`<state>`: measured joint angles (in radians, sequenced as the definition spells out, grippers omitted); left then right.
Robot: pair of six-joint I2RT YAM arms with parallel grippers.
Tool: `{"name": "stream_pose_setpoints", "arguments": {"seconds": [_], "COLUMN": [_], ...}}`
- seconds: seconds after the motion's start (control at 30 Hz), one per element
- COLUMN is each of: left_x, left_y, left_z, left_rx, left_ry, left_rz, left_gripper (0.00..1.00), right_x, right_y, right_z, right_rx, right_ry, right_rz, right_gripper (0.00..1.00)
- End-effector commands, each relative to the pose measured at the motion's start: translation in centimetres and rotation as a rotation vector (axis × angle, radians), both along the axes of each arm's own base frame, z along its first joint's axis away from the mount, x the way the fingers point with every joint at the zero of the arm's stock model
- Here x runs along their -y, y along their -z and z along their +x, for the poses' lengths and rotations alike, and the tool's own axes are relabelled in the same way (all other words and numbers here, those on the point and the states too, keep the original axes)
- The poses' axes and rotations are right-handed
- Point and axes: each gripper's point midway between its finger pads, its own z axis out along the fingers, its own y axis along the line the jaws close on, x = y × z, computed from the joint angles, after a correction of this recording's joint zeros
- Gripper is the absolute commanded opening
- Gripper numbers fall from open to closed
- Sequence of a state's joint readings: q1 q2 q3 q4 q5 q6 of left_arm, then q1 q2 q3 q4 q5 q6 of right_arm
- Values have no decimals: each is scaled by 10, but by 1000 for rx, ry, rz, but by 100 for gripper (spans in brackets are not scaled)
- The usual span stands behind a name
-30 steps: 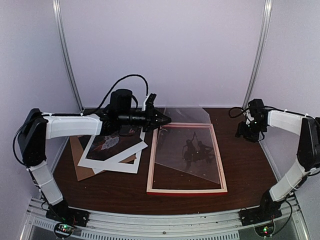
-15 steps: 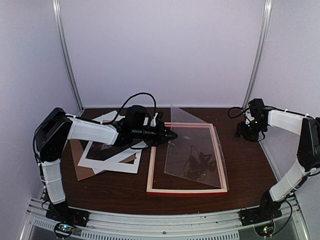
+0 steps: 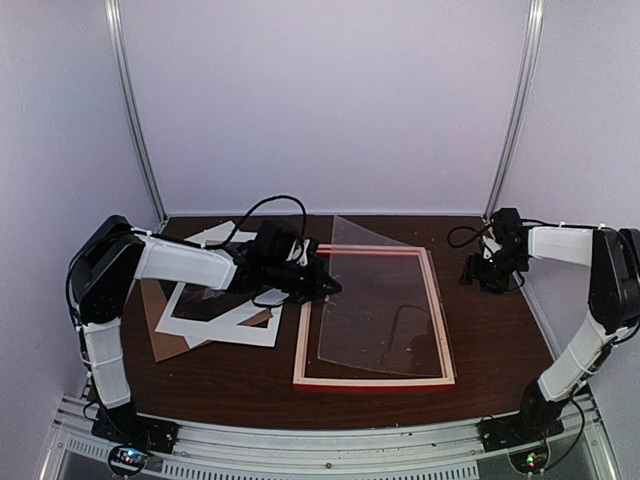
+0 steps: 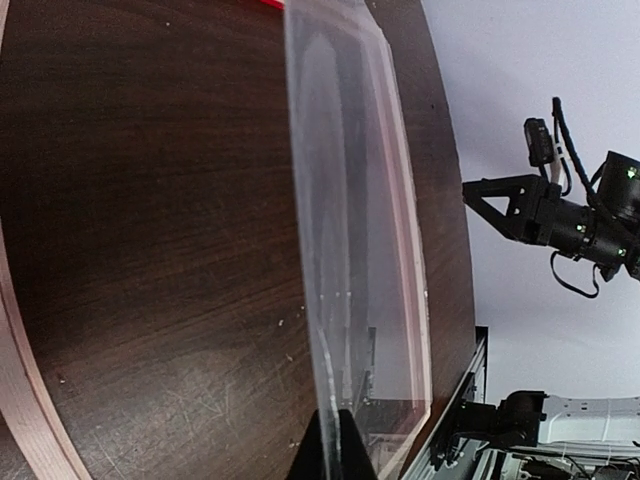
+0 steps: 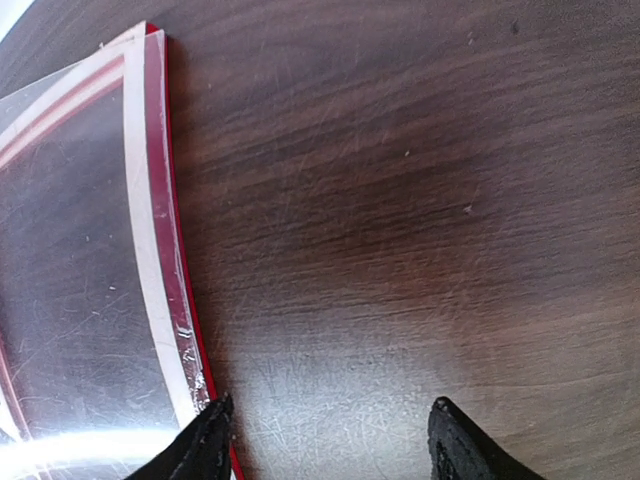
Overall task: Put the photo into the frame
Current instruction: Place the glass panel in the frame body.
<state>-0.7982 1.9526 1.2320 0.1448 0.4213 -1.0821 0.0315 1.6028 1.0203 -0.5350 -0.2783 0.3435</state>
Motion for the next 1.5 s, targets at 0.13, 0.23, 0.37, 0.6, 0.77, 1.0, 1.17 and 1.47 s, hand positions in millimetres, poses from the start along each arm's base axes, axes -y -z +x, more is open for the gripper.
{"name": "stream_pose_setpoints", "arguments": {"seconds": [0.13,0.23,0.37,0.6,0.77,1.0,1.17,1.47], "left_x": [-17,-20,-27,-32,-28,-28,-28,-30], "left_y": [7,10,13,16,14,15,15,14], "left_z": [1,0,0,0,1,3,4,9], "left_rx": [20,14,14,16,17,18,21,34], "left_ry": [-25,-30,-50,-73,-66,-73,-80,-99], "left_rz": [84,98,119,126,117,119,122,123], "left_gripper": [0,0,0,0,0,0,0,0], "right_x": [-27,-31,-34,-40,-42,-43,-44,-45], "right_y": [15,19,25,28,27,26,26,26], "right_z": [5,5,6,9,11,13,14,16], "right_rx": [-7,-17,-34,-37,-37,-35,-32,-31], "right_ry": [-88,-98,-103,-122,-132,-135,-140,-148], "right_rz": [21,19,19,20,18,21,22,24], "right_gripper": [73,73,73,74,75,75,75,75]}}
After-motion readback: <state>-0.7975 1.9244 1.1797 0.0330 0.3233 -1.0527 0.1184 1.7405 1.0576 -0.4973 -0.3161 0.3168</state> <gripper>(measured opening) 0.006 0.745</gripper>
